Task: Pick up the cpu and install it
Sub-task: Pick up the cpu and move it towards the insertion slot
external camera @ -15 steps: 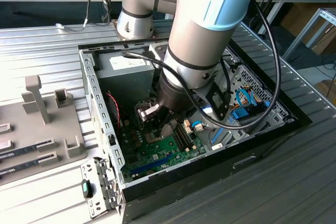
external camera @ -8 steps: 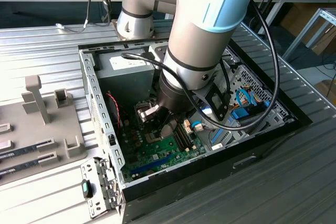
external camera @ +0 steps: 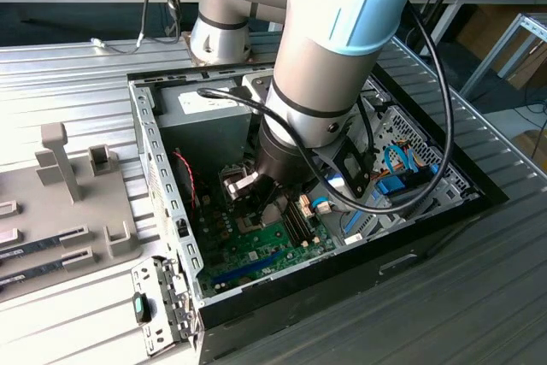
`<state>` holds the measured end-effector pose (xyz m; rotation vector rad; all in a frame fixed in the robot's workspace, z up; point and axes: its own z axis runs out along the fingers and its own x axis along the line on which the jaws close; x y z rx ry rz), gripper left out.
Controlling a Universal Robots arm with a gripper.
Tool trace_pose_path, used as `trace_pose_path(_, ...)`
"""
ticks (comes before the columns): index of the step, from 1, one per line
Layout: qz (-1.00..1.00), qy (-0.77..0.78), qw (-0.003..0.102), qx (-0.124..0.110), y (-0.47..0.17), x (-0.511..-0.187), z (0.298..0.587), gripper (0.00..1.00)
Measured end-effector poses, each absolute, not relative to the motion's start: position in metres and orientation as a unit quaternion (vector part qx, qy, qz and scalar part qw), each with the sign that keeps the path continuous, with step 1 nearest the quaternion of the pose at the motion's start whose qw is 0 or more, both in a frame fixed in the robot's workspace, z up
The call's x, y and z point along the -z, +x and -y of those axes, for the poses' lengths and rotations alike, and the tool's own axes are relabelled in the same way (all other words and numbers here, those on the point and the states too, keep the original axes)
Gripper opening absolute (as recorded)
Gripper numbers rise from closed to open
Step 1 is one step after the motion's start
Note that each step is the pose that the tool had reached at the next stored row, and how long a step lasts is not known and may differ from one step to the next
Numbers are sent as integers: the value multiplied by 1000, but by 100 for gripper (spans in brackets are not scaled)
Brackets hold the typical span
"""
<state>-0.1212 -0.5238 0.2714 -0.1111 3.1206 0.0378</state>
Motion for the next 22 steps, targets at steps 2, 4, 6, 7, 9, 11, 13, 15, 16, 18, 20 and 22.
trace_pose_path(2, -999, -36, 9, -12, -121, -271, 524, 47)
trace_pose_path(4, -999, -36, 9, -12, -121, -271, 524, 47)
trace_pose_path(6, -999, -36, 9, -12, -121, -270, 524, 47)
trace_pose_path(7, -999, -36, 9, -12, -121, -270, 524, 47)
trace_pose_path(9, -999, -36, 9, -12, -121, -269, 524, 47)
trace_pose_path(11, -999, -36, 9, -12, -121, -269, 524, 47)
trace_pose_path(13, -999, -36, 9, -12, -121, -268, 524, 47)
trace_pose_path(15, -999, -36, 9, -12, -121, -267, 524, 47)
trace_pose_path(16, -999, -36, 9, -12, -121, -267, 524, 47)
trace_pose_path(18, -999, -36, 9, -12, -121, -267, 524, 47)
trace_pose_path(20, -999, -36, 9, -12, -121, -266, 524, 47)
trace_pose_path(22, -999, -36, 9, -12, -121, -266, 524, 47)
